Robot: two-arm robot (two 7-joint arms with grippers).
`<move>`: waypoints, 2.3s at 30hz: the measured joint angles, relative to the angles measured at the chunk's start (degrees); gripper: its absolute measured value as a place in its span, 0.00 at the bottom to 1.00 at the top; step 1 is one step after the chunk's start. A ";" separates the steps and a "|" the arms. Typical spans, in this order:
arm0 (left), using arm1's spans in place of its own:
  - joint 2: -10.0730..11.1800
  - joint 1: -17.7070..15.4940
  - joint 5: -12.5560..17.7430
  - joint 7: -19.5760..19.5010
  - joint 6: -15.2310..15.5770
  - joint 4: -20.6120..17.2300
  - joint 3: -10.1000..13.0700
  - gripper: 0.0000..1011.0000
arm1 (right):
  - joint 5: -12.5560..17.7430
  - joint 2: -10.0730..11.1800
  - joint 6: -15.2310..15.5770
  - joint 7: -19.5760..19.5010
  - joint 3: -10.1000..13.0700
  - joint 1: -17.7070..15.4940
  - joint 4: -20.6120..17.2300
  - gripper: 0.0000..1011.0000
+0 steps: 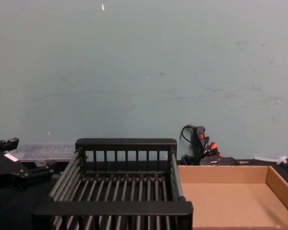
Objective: Pick up the white tape and place it into the black box , Pick up the silver tape and place it into the brown box.
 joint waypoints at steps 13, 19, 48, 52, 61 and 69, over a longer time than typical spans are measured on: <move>0.00 0.00 0.00 0.00 0.00 0.00 0.00 0.99 | 0.00 0.00 0.00 0.00 0.00 0.00 0.00 0.99; 0.00 0.00 0.00 0.00 0.00 0.00 0.00 0.99 | 0.00 0.00 0.00 0.00 0.00 0.00 0.00 0.99; 0.00 0.00 0.00 0.00 0.00 0.00 0.01 0.99 | 2.52 0.13 0.68 3.61 3.70 -4.09 -5.23 0.99; 0.00 0.00 0.00 0.00 0.00 0.00 0.00 0.99 | 4.22 0.23 1.30 4.44 4.97 -5.95 -7.64 0.99; 0.00 0.00 0.00 0.00 0.00 0.00 0.00 0.99 | 8.81 0.21 4.68 6.68 7.67 -10.59 -13.58 0.99; 0.00 0.00 0.00 0.00 0.00 0.00 0.00 0.99 | 10.46 0.68 8.96 8.22 8.76 -14.29 -17.63 0.99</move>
